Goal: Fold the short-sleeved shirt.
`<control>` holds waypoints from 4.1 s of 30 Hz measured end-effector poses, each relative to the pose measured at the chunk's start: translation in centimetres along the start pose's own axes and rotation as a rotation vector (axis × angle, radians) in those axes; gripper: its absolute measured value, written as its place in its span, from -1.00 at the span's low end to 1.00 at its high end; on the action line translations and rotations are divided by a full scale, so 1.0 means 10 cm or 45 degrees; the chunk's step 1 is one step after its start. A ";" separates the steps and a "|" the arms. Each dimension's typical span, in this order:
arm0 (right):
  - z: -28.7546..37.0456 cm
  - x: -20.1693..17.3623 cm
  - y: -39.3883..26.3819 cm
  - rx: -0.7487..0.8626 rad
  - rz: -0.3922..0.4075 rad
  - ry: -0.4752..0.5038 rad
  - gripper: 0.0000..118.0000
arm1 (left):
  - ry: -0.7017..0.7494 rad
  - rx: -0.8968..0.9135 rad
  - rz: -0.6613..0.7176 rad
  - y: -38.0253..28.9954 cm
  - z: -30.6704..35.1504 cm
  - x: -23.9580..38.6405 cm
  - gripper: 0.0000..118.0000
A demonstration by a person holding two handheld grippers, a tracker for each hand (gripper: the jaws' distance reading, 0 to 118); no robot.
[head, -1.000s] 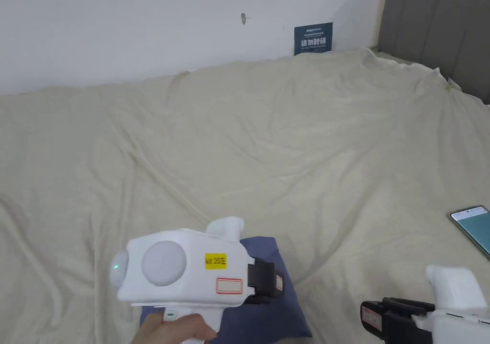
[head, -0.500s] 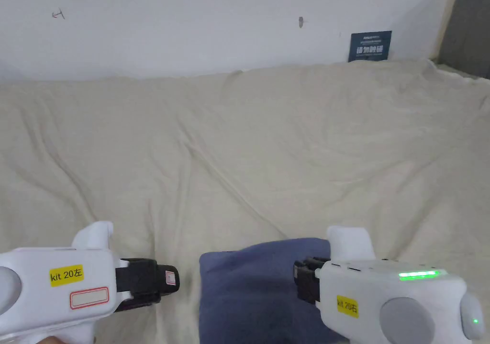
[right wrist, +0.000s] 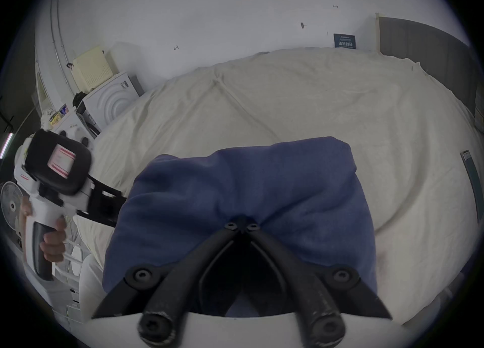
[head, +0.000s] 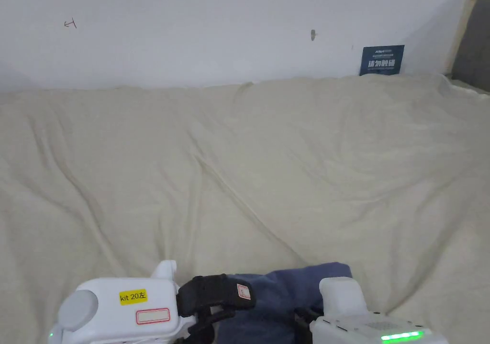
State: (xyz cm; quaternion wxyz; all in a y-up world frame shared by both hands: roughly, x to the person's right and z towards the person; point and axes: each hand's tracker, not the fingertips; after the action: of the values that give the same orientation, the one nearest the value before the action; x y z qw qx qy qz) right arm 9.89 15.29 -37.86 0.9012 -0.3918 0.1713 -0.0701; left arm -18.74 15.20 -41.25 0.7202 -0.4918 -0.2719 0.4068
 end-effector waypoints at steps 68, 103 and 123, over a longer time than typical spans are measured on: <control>0.18 -0.74 0.32 0.026 0.127 -0.102 -1.00 | 1.463 0.870 -0.207 0.89 4.21 -1.25 -0.06; 2.16 -0.30 0.28 0.819 0.101 -0.135 -1.00 | 1.004 1.344 -1.027 -1.67 0.91 1.97 -1.00; 2.21 -0.46 0.35 0.772 -0.011 -0.229 0.88 | 0.996 1.287 -0.985 -1.73 1.02 2.03 1.00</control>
State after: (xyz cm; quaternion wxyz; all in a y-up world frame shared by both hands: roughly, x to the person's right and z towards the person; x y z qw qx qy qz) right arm 13.57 33.93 -25.22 0.9882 -0.1108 0.0607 -0.0869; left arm -10.75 34.29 -21.58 0.9944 -0.0788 0.0707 -0.0050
